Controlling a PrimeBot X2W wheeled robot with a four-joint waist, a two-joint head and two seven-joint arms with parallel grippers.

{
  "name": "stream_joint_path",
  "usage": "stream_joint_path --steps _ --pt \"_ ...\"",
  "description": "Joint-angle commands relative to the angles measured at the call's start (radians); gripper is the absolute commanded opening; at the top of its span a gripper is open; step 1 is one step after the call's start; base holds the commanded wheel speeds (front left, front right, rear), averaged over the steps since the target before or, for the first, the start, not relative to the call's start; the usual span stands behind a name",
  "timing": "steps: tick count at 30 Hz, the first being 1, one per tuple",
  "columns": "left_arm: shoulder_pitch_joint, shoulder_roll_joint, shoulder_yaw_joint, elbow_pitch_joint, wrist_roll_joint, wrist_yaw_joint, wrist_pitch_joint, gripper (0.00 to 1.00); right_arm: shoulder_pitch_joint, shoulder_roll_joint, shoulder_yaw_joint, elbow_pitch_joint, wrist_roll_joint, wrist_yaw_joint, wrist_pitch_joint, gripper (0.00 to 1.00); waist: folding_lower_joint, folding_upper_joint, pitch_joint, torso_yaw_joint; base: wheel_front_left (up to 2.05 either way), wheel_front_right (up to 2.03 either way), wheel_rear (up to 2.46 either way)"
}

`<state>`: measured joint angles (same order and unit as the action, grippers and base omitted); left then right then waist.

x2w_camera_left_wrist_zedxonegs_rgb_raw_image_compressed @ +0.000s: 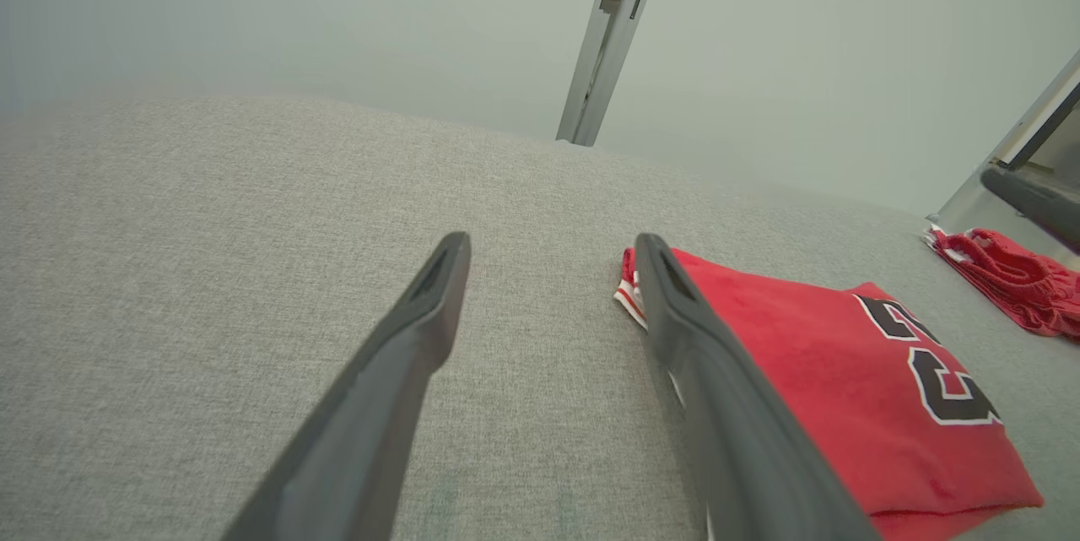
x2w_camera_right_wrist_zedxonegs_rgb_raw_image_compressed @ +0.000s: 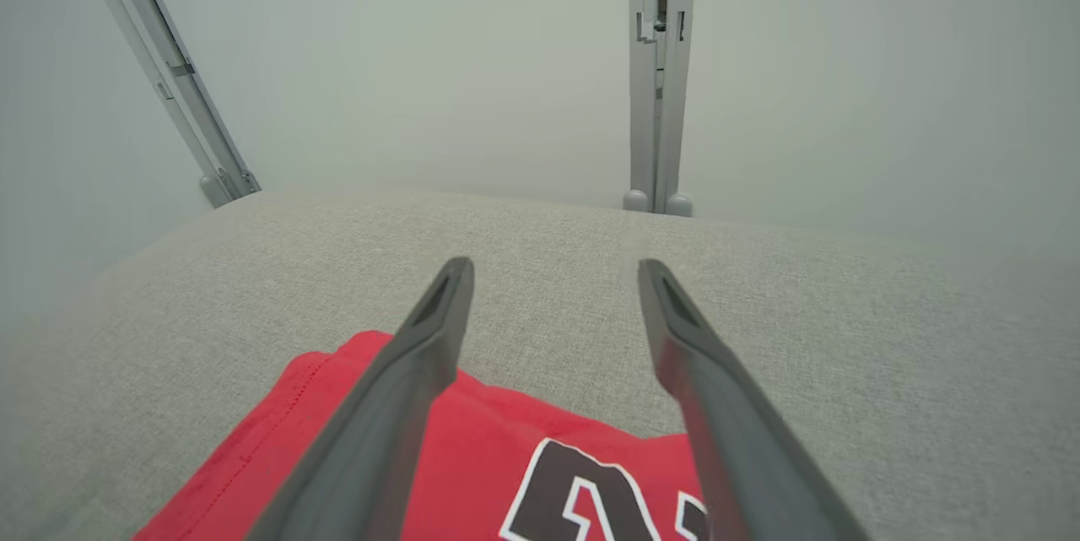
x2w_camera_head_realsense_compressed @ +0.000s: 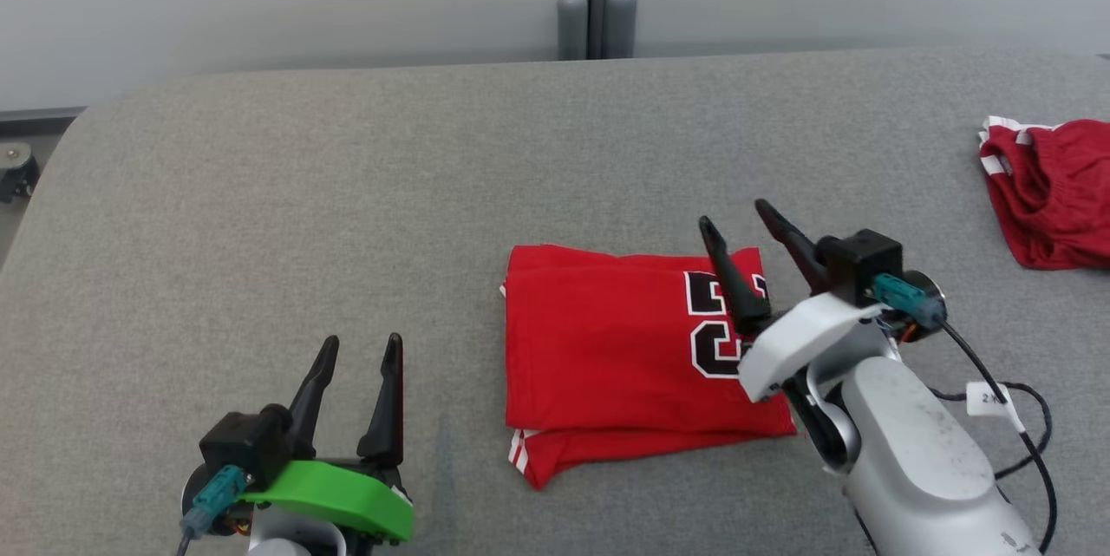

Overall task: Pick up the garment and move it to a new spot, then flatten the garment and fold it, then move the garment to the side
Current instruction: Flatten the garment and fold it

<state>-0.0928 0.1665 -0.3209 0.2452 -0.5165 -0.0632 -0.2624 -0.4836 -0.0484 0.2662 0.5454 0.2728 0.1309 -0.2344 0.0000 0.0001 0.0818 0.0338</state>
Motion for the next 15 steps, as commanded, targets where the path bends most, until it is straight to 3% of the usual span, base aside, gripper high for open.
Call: stream_joint_path --steps 1,8,15 --pt "-0.006 -0.003 0.010 0.004 0.010 -0.001 -0.003 1.00 0.032 -0.004 -0.032 -0.015 -0.025 -0.001 -0.008 1.00 0.0000 -0.0001 -0.013 -0.010 0.00 0.00 0.00" --pt "0.028 -0.015 0.051 -0.012 0.032 0.007 -0.003 1.00 0.169 -0.004 -0.184 -0.084 -0.096 -0.001 -0.013 1.00 0.0000 -0.0001 -0.040 -0.029 0.00 0.00 0.00" --pt "0.084 -0.035 0.103 -0.026 0.050 0.009 -0.003 1.00 0.271 -0.004 -0.270 -0.137 -0.110 -0.001 -0.025 1.00 0.0000 -0.0001 -0.056 -0.043 0.00 0.00 0.00"
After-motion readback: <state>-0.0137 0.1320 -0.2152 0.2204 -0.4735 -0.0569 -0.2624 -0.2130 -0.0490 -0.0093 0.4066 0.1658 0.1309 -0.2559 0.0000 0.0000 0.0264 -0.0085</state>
